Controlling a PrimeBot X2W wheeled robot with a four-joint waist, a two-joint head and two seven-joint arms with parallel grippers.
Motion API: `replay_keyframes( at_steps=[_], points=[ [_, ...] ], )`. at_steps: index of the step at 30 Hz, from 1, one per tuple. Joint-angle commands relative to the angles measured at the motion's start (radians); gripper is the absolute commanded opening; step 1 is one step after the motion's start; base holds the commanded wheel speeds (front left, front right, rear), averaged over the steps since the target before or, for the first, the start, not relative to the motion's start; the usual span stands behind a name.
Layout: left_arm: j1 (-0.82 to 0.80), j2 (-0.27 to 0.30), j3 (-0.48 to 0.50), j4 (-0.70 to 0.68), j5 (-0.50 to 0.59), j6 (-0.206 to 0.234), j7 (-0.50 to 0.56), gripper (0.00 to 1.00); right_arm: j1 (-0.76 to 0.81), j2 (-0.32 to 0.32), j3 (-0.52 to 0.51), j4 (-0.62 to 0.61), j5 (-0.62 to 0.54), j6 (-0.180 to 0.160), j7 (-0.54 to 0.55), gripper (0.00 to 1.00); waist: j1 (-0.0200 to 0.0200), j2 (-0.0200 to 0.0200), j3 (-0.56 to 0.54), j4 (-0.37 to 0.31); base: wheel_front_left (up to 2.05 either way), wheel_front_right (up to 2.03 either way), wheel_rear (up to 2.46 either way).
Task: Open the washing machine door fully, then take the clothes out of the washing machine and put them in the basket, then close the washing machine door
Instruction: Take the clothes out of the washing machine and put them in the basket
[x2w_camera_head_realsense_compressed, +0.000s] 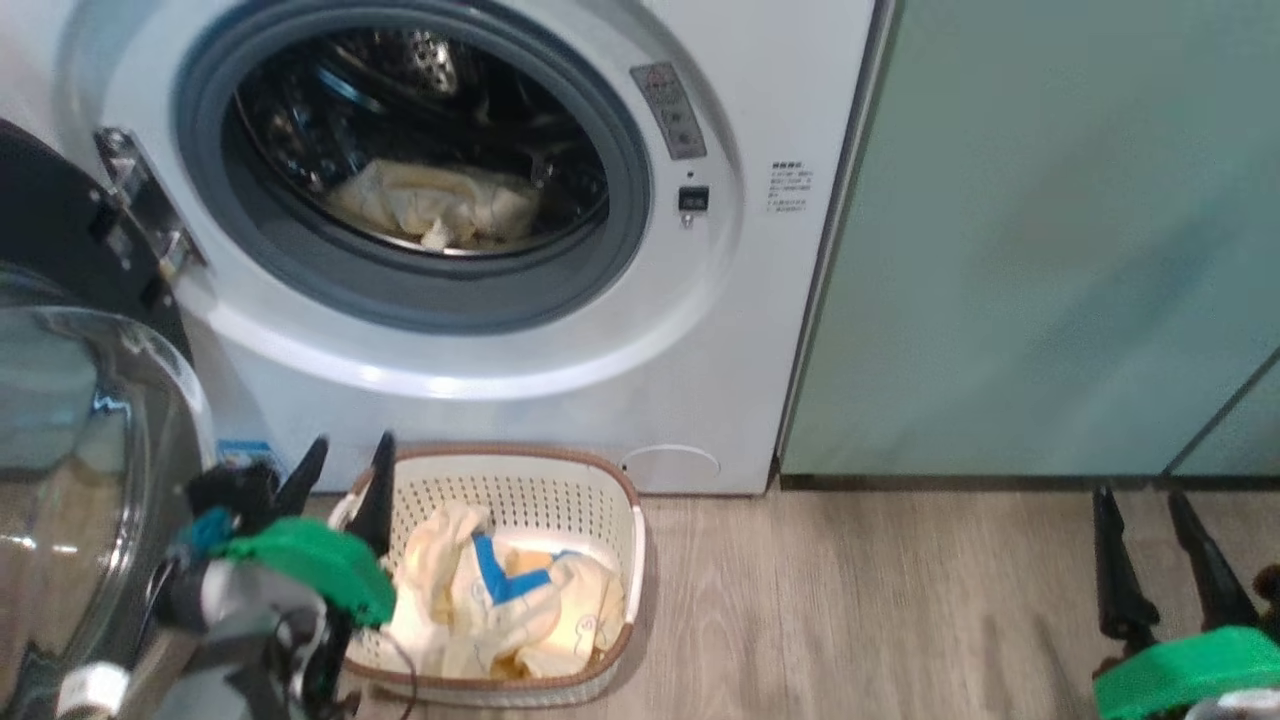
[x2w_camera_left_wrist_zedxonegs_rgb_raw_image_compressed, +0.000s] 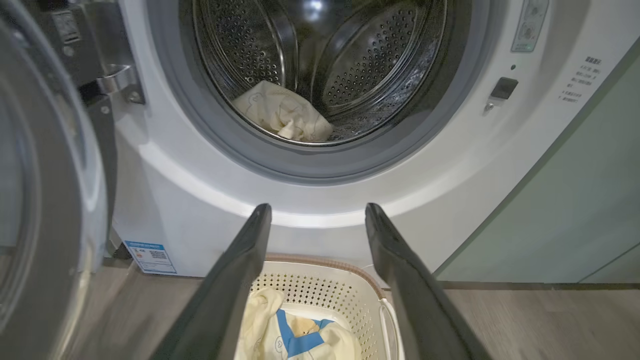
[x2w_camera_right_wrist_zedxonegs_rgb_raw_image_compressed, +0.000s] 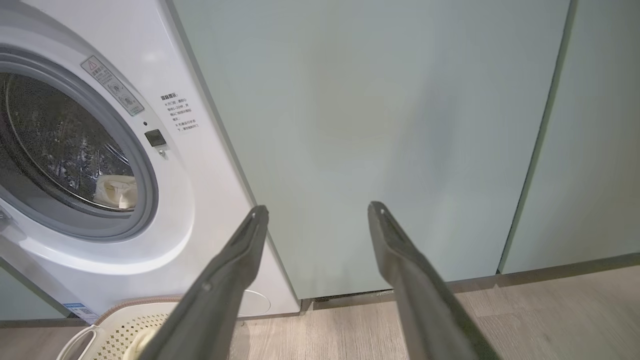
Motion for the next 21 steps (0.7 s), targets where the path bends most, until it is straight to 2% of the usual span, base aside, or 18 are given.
replay_keyframes(
  at_steps=[1, 9, 21],
  points=[
    [-0.006, 0.032, 0.057, -0.045, 0.013, 0.006, -0.010, 1.00, -0.007, -0.023, 0.011, -0.036, 0.004, 0.004, -0.010, 1.00, 0.0002, -0.0001, -0.027, 0.002, 0.00, 0.00, 0.00],
    [0.088, 0.018, 0.116, -0.106, 0.034, 0.019, -0.010, 1.00, 0.020, -0.017, 0.006, -0.043, 0.006, 0.004, -0.010, 1.00, 0.0002, -0.0001, -0.048, 0.011, 0.00, 0.00, 0.00],
    [0.164, 0.023, 0.175, -0.155, 0.041, 0.016, -0.010, 1.00, 0.037, -0.012, -0.006, -0.053, 0.004, 0.004, -0.010, 1.00, 0.0002, -0.0001, -0.067, 0.033, 0.00, 0.00, 0.00]
  ],
)
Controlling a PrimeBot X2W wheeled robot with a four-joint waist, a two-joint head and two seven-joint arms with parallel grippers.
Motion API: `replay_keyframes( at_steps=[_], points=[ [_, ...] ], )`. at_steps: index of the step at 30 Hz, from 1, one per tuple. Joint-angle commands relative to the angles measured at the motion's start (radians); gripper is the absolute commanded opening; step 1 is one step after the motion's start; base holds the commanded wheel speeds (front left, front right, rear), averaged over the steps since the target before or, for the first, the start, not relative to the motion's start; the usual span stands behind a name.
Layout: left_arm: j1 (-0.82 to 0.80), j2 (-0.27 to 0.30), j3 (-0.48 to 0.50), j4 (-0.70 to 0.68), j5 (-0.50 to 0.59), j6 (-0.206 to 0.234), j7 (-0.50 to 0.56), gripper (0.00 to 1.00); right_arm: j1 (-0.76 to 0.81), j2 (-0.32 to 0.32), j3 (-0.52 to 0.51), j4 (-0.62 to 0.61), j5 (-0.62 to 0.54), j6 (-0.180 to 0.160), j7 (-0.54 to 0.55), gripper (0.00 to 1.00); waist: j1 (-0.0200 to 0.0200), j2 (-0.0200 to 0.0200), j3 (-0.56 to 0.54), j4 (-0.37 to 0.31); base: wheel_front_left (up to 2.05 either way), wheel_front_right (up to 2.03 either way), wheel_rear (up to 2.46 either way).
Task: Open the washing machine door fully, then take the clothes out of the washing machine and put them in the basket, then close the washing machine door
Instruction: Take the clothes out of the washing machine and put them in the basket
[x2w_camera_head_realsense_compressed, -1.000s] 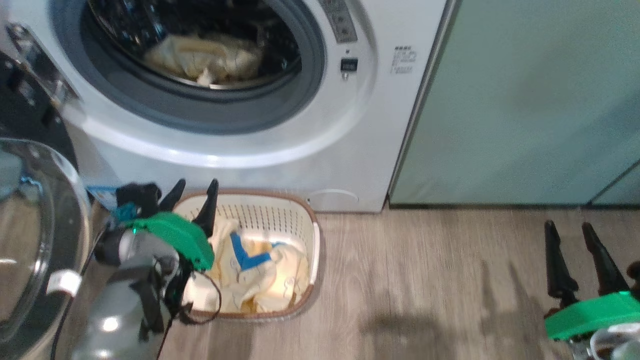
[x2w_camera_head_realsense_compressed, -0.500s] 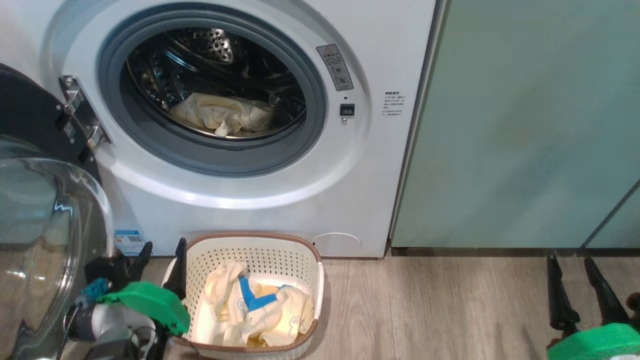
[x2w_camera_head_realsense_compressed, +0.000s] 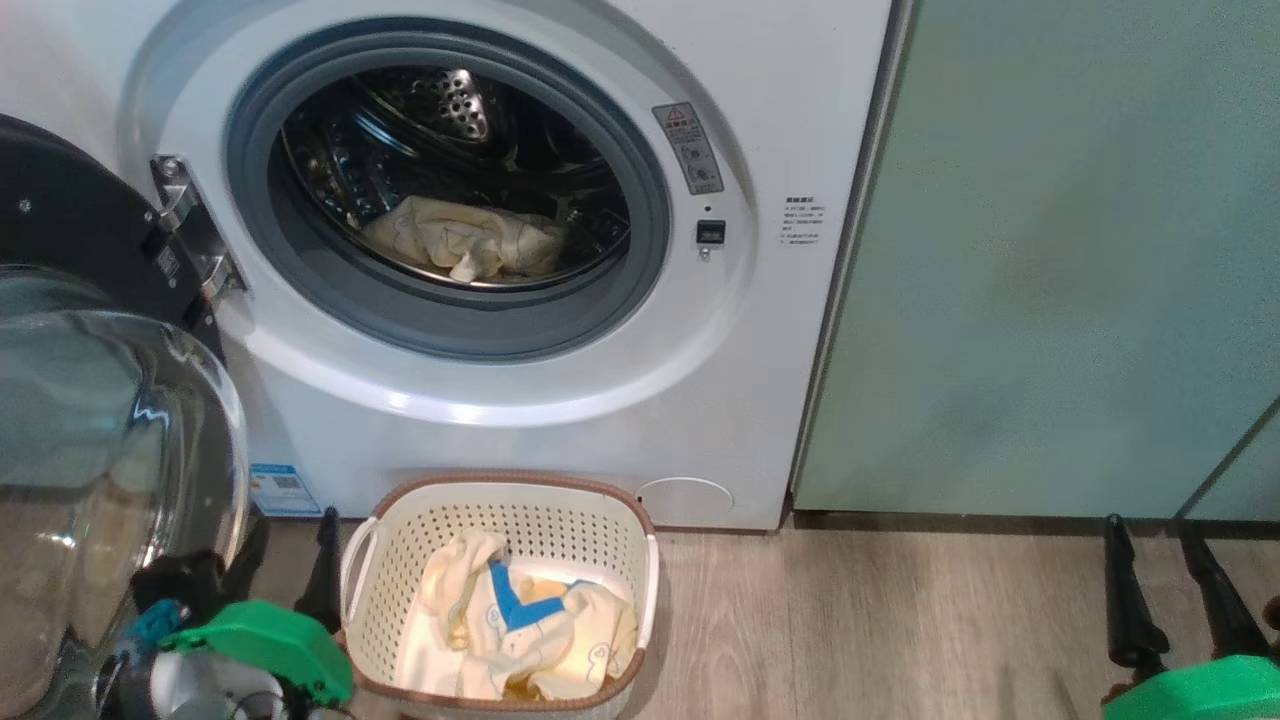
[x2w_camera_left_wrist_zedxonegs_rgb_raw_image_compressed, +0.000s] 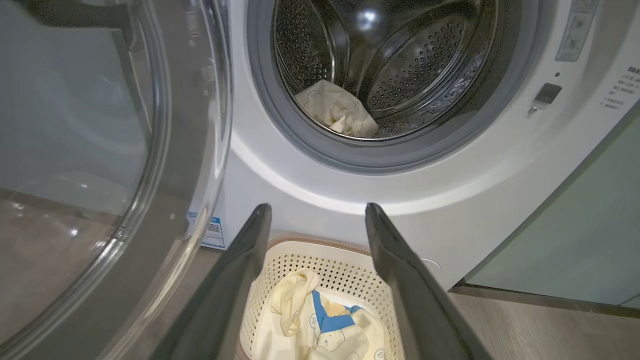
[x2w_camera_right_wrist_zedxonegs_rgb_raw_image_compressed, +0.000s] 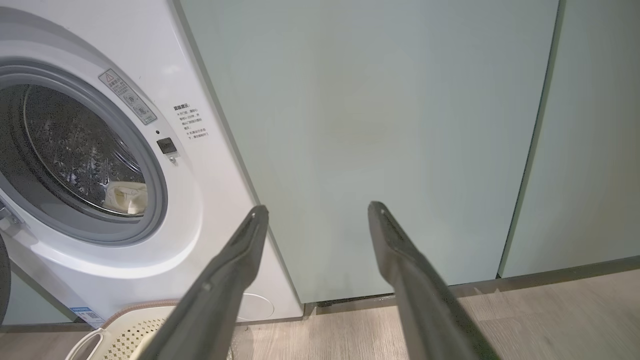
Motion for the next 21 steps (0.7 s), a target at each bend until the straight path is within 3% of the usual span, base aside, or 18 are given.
replay_keyframes(
  at_steps=[1, 21],
  points=[
    [-0.034, 0.029, 0.047, -0.035, 0.007, 0.004, -0.010, 1.00, -0.020, -0.013, 0.015, -0.036, 0.004, 0.004, -0.010, 1.00, 0.0001, -0.0001, -0.001, 0.002, 0.00, 0.00, 0.00],
    [-0.017, 0.025, 0.051, -0.040, 0.018, -0.003, -0.010, 1.00, -0.014, -0.006, -0.001, -0.039, 0.004, 0.004, -0.010, 1.00, 0.0001, -0.0001, -0.001, 0.012, 0.00, 0.00, 0.00]
  ],
)
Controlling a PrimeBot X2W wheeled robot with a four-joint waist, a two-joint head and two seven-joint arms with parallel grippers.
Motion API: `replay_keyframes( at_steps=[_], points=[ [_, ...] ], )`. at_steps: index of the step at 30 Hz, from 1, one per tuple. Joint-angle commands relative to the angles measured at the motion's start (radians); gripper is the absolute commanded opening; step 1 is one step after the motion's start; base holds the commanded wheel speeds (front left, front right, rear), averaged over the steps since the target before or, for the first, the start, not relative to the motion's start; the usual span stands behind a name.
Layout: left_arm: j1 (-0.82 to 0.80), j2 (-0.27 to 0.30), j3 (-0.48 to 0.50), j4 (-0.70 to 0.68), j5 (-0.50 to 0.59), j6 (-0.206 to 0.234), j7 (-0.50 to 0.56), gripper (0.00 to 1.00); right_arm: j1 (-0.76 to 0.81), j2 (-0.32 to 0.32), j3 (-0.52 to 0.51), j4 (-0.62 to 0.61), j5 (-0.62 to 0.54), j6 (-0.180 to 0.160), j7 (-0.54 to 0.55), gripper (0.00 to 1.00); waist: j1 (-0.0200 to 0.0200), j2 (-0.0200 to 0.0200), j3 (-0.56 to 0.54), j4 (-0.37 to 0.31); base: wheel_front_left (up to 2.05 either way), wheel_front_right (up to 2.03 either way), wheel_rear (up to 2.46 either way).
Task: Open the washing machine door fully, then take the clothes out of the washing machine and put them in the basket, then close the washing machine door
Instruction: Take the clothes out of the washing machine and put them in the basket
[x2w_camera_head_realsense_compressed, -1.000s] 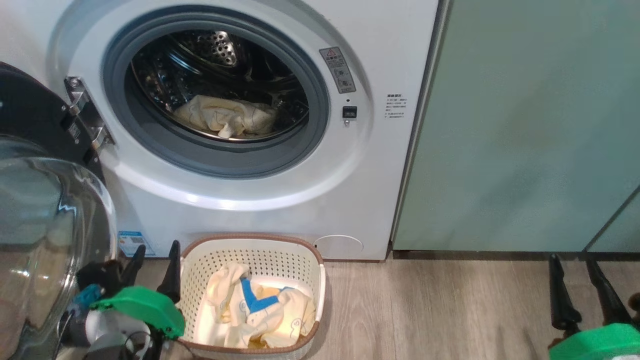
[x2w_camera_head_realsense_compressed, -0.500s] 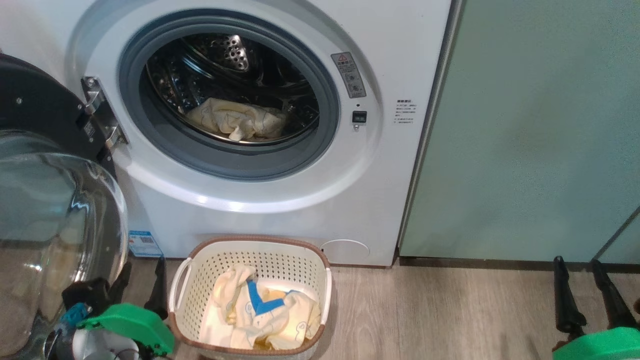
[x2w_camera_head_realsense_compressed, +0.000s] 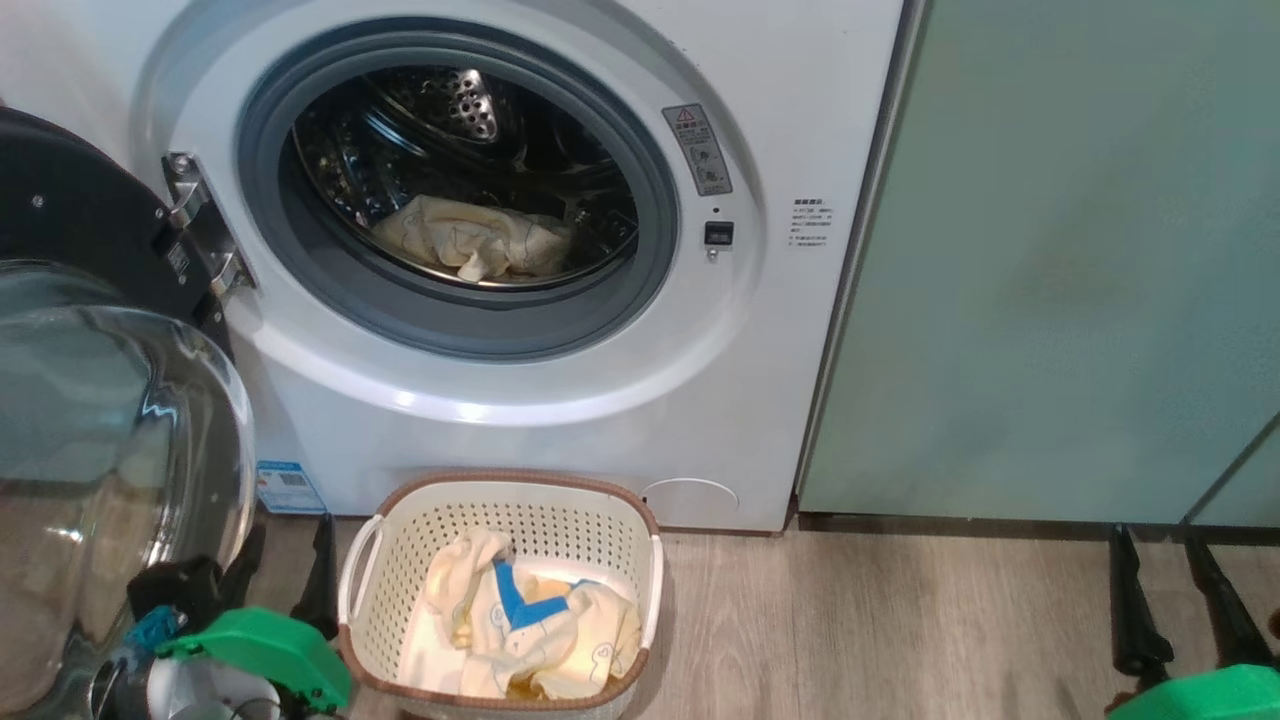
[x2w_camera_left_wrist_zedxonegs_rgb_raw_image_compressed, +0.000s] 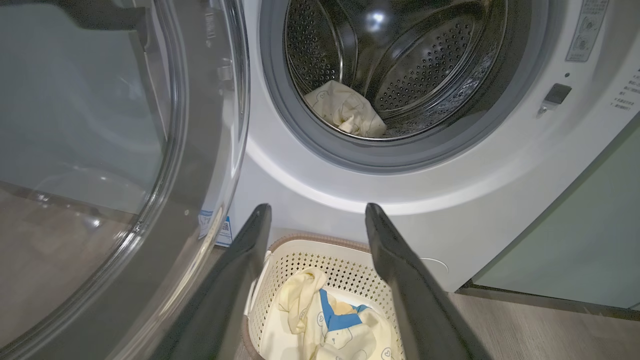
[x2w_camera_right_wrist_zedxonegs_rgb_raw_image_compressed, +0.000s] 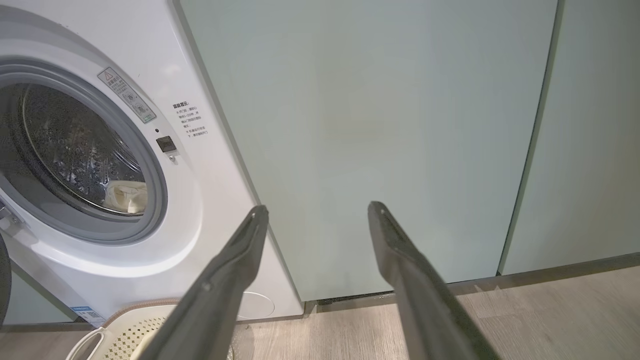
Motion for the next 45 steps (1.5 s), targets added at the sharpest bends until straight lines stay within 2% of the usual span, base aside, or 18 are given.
replay_keyframes(
  at_steps=[1, 14, 26, 30, 35, 40, 45],
  points=[
    [-0.034, 0.024, 0.039, -0.028, 0.009, -0.003, -0.010, 1.00, -0.031, -0.010, 0.012, -0.034, 0.004, 0.004, -0.010, 1.00, 0.0000, -0.0001, 0.000, -0.001, 0.00, 0.00, 0.00],
    [-0.046, 0.020, 0.038, -0.025, 0.021, -0.004, -0.010, 1.00, -0.035, -0.009, 0.013, -0.037, 0.004, 0.004, -0.010, 1.00, 0.0000, -0.0001, 0.009, -0.006, 0.00, 0.00, 0.00],
    [-0.153, 0.021, -0.024, 0.044, 0.086, 0.036, 0.035, 1.00, -0.044, -0.007, 0.027, -0.029, 0.006, 0.004, -0.010, 1.00, 0.0000, -0.0001, 0.050, -0.030, 0.00, 0.00, 0.00],
    [-0.245, 0.035, -0.049, 0.083, 0.106, 0.045, 0.086, 1.00, -0.062, -0.003, 0.029, -0.035, 0.007, 0.004, -0.010, 1.00, 0.0000, -0.0001, 0.107, -0.050, 0.00, 0.00, 0.00],
    [-0.407, 0.064, -0.089, 0.110, 0.134, 0.026, 0.132, 1.00, -0.110, 0.014, 0.023, -0.040, 0.008, 0.004, -0.010, 1.00, 0.0000, -0.0001, 0.212, -0.073, 0.00, 0.00, 0.00],
    [-0.584, 0.092, -0.120, 0.161, 0.167, 0.027, 0.185, 1.00, -0.164, 0.036, 0.028, -0.048, 0.005, 0.004, -0.010, 1.00, 0.0000, -0.0001, 0.316, -0.095, 0.00, 0.00, 0.00],
    [-0.764, 0.107, -0.135, 0.257, 0.200, 0.079, 0.281, 1.00, -0.216, 0.047, 0.036, -0.054, 0.003, 0.004, -0.010, 1.00, 0.0000, -0.0001, 0.414, -0.114, 0.00, 0.00, 0.00]
  ],
)
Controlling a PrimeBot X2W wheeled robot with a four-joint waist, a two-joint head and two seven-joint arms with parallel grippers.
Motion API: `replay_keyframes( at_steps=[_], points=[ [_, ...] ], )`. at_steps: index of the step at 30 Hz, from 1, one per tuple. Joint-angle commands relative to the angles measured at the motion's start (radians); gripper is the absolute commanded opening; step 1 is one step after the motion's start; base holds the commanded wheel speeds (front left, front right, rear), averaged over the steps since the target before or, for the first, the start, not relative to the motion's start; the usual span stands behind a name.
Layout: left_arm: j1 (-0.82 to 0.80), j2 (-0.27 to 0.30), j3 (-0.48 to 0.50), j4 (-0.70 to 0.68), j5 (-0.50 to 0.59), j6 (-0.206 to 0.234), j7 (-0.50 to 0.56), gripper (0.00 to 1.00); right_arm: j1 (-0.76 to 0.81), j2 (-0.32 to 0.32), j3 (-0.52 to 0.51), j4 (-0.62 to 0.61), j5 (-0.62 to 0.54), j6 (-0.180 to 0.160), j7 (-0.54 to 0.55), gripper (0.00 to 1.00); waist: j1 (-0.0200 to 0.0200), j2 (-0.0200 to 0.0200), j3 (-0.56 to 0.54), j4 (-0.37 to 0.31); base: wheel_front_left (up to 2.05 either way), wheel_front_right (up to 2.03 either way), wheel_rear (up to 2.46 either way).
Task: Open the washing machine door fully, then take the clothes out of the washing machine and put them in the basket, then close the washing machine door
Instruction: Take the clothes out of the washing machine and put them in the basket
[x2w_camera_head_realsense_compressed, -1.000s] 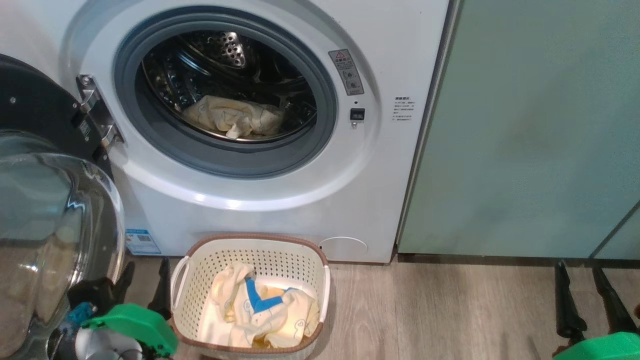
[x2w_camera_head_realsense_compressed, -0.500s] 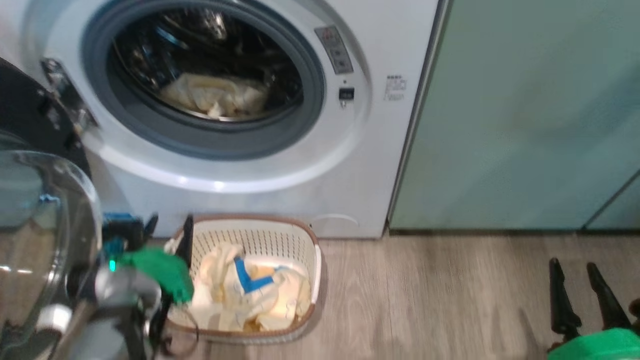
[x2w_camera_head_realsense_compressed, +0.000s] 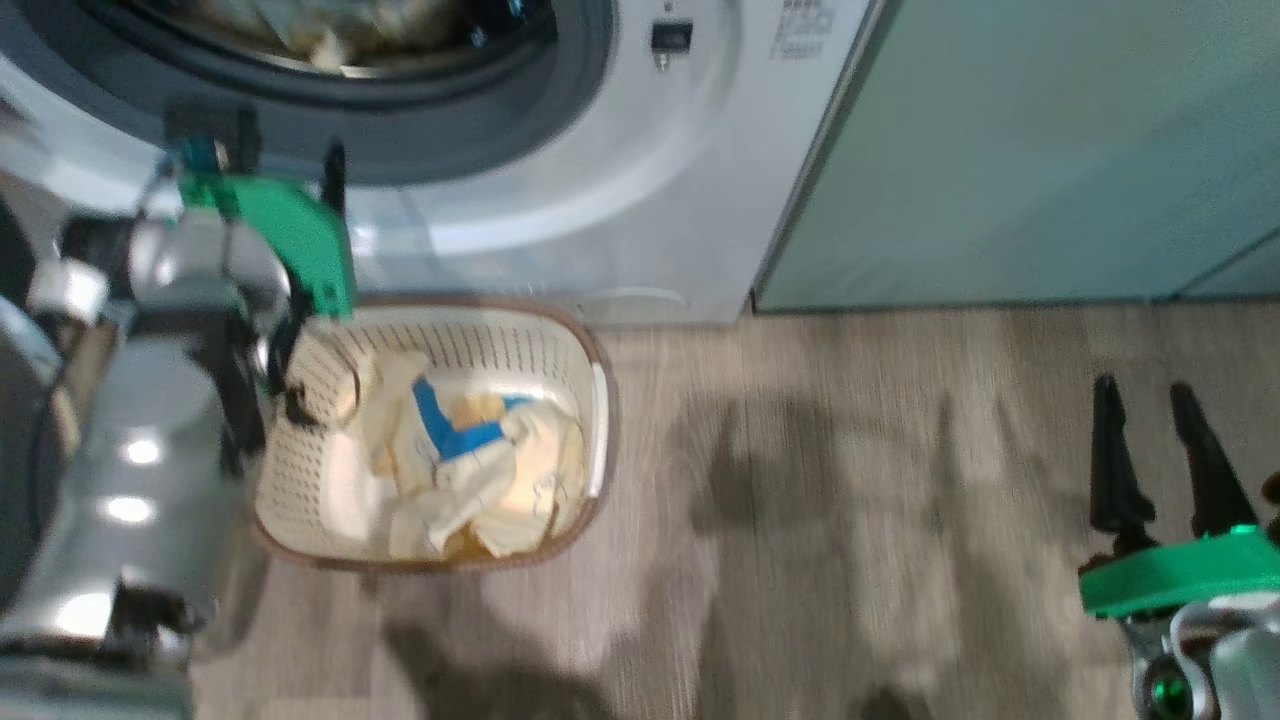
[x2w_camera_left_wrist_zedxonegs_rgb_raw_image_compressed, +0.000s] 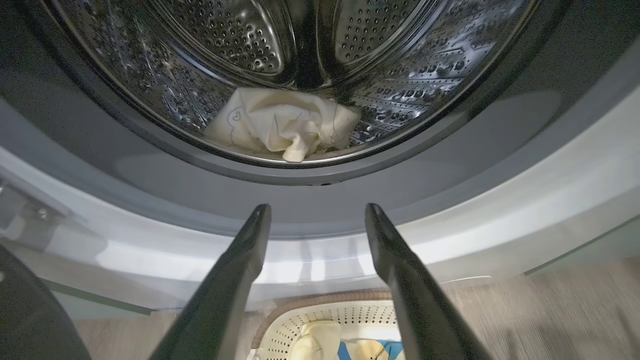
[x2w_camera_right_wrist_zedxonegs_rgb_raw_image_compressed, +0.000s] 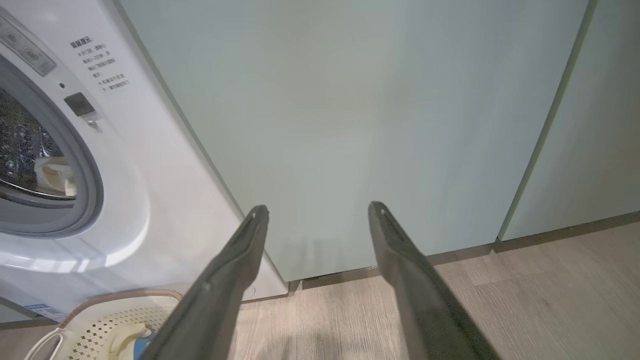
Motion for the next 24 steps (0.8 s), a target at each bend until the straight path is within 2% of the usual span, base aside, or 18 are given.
replay_keyframes(
  at_steps=[1, 4, 9, 14, 19, 24],
  points=[
    [-0.076, 0.047, 0.025, -0.008, 0.009, 0.013, 0.019, 1.00, -0.039, -0.008, 0.019, -0.038, 0.001, 0.004, -0.010, 1.00, -0.0004, 0.0000, 0.081, -0.024, 0.00, 0.00, 0.00],
    [-0.216, 0.064, 0.006, 0.073, 0.033, 0.030, 0.084, 1.00, -0.072, -0.007, 0.018, -0.045, -0.001, 0.004, -0.010, 1.00, -0.0004, 0.0000, 0.153, -0.035, 0.00, 0.00, 0.00],
    [-0.374, 0.100, -0.016, 0.181, 0.062, 0.040, 0.129, 1.00, -0.109, -0.010, 0.023, -0.051, -0.002, 0.004, -0.010, 1.00, -0.0004, 0.0000, 0.227, -0.052, 0.00, 0.00, 0.00],
    [-0.502, 0.102, -0.047, 0.271, 0.078, 0.018, 0.163, 1.00, -0.137, -0.014, 0.035, -0.050, -0.002, 0.004, -0.010, 1.00, -0.0004, 0.0000, 0.286, -0.061, 0.00, 0.00, 0.00],
    [-0.619, 0.093, -0.076, 0.339, 0.094, 0.003, 0.161, 1.00, -0.165, -0.014, 0.049, -0.053, -0.003, 0.004, -0.010, 1.00, -0.0004, 0.0000, 0.339, -0.073, 0.00, 0.00, 0.00],
    [-0.716, 0.101, -0.094, 0.387, 0.106, 0.008, 0.131, 1.00, -0.190, -0.021, 0.056, -0.058, -0.003, 0.004, -0.010, 1.00, -0.0004, 0.0000, 0.386, -0.081, 0.00, 0.00, 0.00]
  ],
)
